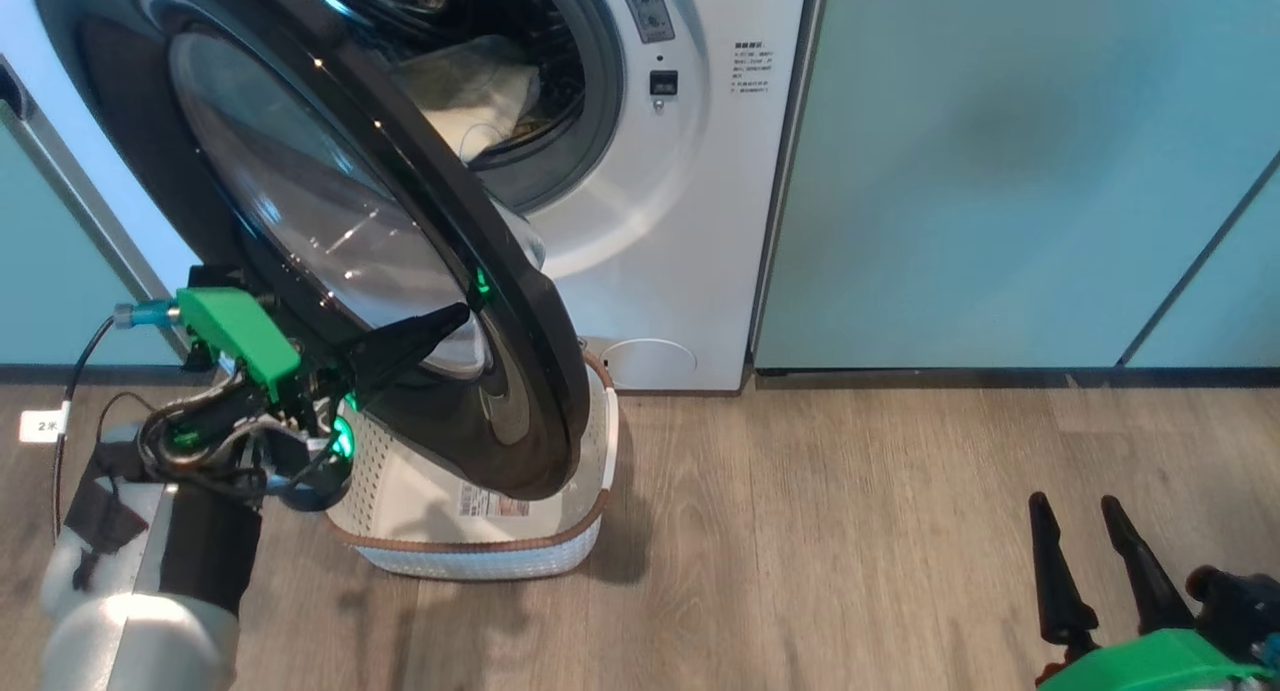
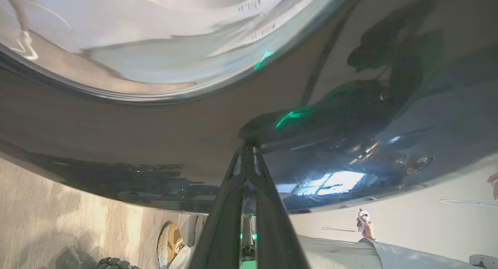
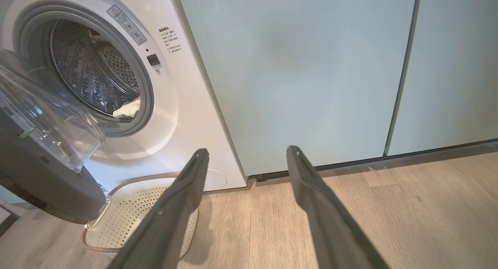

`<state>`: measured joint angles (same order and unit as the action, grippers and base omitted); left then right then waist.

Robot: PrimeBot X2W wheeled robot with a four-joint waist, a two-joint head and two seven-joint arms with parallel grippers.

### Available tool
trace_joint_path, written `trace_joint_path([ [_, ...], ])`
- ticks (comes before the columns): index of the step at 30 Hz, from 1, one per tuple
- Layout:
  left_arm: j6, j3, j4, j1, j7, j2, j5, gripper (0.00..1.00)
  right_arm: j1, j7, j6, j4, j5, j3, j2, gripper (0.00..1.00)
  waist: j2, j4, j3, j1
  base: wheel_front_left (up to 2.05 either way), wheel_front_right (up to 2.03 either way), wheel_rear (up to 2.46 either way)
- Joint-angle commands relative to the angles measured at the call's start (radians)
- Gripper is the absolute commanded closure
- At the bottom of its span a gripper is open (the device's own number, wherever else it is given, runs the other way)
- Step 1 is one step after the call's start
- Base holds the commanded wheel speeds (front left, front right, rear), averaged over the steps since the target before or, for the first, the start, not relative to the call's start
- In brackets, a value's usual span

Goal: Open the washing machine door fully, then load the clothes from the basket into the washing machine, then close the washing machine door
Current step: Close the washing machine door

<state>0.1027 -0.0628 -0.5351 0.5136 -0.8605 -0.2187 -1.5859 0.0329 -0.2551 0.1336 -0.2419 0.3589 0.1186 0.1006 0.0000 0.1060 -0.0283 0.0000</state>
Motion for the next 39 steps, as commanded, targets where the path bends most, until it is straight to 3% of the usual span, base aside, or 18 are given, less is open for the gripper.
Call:
trace_joint_path([
  [1,0.005,-0.041,0.036,0.019,0.006,-0.031,-0.007,1.00,-0.038,-0.007,-0.003,0.033,-0.005,0.012,0.023,0.00,0.0000,-0.005,0.009,0.0000,0.00,0.00,0.00],
  [7,0.013,-0.044,0.039,0.003,0.024,-0.033,0.009,1.00,-0.030,-0.007,-0.003,0.032,-0.006,0.009,0.022,0.00,0.0000,-0.025,0.027,0.0000,0.00,0.00,0.00],
  [9,0.015,-0.044,0.040,-0.001,0.031,-0.035,0.015,0.95,-0.029,-0.007,-0.003,0.032,-0.006,0.008,0.022,0.00,0.0000,-0.029,0.029,0.0000,0.00,0.00,0.00],
  [10,0.017,-0.044,0.040,-0.004,0.036,-0.036,0.020,0.75,-0.028,-0.007,-0.003,0.032,-0.007,0.008,0.022,0.00,0.0000,-0.033,0.031,0.0000,0.00,0.00,0.00],
  [12,0.020,-0.046,0.041,-0.012,0.055,-0.041,0.035,0.49,-0.025,-0.007,-0.003,0.034,-0.007,0.007,0.021,0.00,0.0000,-0.042,0.035,0.0000,0.00,0.00,0.00],
  [13,0.021,-0.047,0.040,-0.015,0.066,-0.045,0.044,0.08,-0.024,-0.007,-0.003,0.034,-0.007,0.006,0.021,0.00,0.0000,-0.046,0.036,0.0000,0.00,0.00,0.00],
  [14,0.022,-0.047,0.040,-0.018,0.074,-0.047,0.052,0.00,-0.024,-0.007,-0.003,0.034,-0.006,0.005,0.021,0.00,0.0000,-0.050,0.038,0.0000,0.00,0.00,0.00],
  [21,0.027,-0.045,0.087,-0.065,0.159,-0.079,0.123,0.00,-0.018,-0.007,-0.003,0.035,-0.007,0.007,0.014,0.00,0.0000,-0.066,0.042,0.0000,0.00,0.00,0.00],
  [28,0.028,0.002,0.225,-0.172,0.322,-0.124,0.238,0.00,-0.019,-0.007,-0.003,0.034,-0.006,0.010,0.008,0.00,0.0000,-0.068,0.044,0.0000,0.00,0.00,0.00],
  [35,0.028,0.133,0.363,-0.279,0.602,-0.212,0.393,0.00,-0.017,-0.007,-0.003,0.039,-0.004,0.006,0.008,0.00,0.0000,-0.069,0.045,0.0000,0.00,0.00,0.00],
  [36,0.028,0.180,0.376,-0.301,0.701,-0.246,0.440,0.00,-0.015,-0.007,-0.003,0.038,-0.004,0.004,0.008,0.00,0.0000,-0.069,0.047,0.0000,0.00,0.00,0.00],
  [39,0.028,0.246,0.368,-0.328,0.849,-0.282,0.490,0.00,-0.013,-0.007,-0.003,0.038,-0.003,0.001,0.008,0.00,0.0000,-0.071,0.050,0.0000,0.00,0.00,0.00],
])
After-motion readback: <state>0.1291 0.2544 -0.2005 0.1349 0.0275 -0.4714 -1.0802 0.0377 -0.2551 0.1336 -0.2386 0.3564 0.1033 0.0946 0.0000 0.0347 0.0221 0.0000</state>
